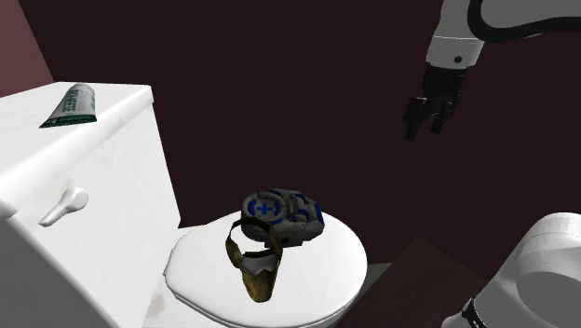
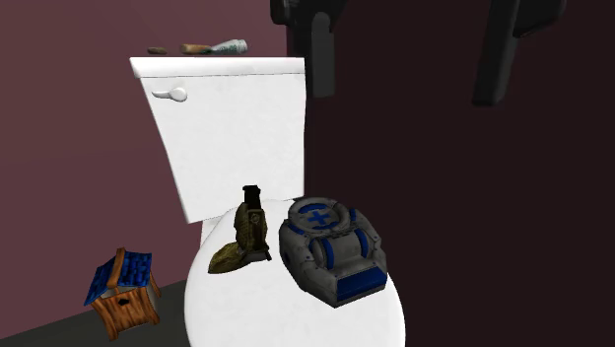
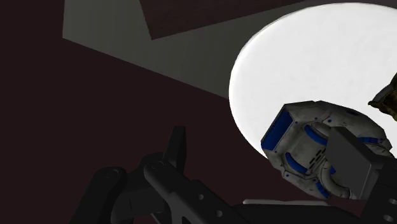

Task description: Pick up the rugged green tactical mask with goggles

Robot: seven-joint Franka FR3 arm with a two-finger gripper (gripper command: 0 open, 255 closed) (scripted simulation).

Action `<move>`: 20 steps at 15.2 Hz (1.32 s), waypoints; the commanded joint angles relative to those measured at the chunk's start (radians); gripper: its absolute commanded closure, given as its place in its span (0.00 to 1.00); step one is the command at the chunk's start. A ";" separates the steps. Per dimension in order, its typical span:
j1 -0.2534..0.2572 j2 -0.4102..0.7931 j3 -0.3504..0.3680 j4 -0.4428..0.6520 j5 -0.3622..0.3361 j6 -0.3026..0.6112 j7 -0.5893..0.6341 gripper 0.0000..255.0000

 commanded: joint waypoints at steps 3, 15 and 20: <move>0.005 -0.007 0.034 -0.053 0.024 0.044 0.059 0.00; 0.049 0.101 0.258 -0.259 0.176 0.354 0.408 0.00; 0.060 0.229 0.359 -0.278 0.218 0.505 0.556 0.00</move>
